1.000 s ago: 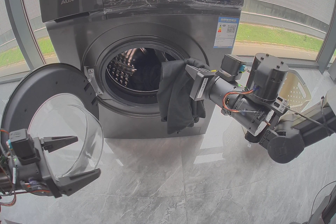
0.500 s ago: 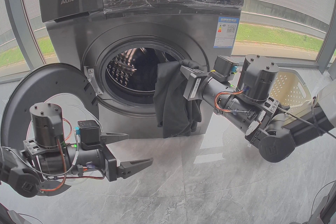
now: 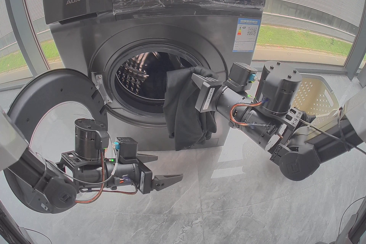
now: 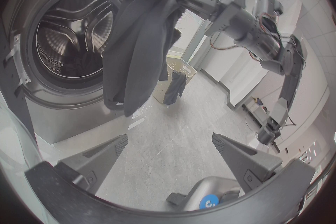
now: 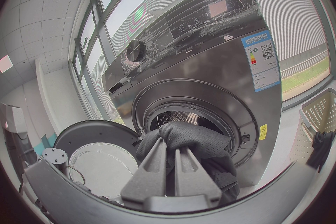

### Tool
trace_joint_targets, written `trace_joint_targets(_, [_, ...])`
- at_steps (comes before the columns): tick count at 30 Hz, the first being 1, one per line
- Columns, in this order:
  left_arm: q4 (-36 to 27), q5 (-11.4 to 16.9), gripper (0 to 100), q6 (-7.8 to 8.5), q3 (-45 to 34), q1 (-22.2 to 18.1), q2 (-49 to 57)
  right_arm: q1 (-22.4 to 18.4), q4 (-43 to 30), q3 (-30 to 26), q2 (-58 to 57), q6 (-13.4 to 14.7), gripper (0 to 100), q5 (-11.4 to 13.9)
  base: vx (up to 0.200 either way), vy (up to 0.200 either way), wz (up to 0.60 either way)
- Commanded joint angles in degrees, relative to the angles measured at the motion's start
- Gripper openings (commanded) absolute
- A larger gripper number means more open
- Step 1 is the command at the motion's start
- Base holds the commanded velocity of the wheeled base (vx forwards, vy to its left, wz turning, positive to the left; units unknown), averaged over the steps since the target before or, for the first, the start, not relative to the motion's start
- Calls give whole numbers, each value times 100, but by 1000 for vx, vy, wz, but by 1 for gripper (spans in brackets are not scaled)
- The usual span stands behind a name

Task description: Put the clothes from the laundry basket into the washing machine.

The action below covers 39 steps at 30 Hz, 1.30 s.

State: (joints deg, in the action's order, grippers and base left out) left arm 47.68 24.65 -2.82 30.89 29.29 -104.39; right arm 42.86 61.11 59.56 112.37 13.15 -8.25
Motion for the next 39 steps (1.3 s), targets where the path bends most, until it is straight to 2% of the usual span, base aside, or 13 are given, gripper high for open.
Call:
trace_joint_targets(1, [374, 5, 100, -263, 216, -11, -583, 82, 6, -41, -14, 3, 0, -1, 0, 0, 0])
trace_joint_targets(3, [594, 5, 100, -325, 268, -11, -776, 82, 6, -68, -31, 3, 0, -1, 0, 0, 0])
trace_joint_targets(9, [910, -4, 100, -325, 453, -47, -1303, 91, 15, -182, -49, 3, 0, -1, 0, 0, 0])
trace_joint_targets(25, [972, -83, 100, -298, 1191, -126, -2024, 152, 41, -235, -49, 12, 0, -1, 0, 0, 0])
trace_joint_targets(30, [1174, -118, 100, -298, 1464, -178, -2305, 214, 155, -358, -58, 3, 0, -1, 0, 0, 0])
trace_joint_targets(39, [1349, -22, 100, -325, 1428, -73, -2253, 214, 164, -340, -49, 3, 0, -1, 0, 0, 0])
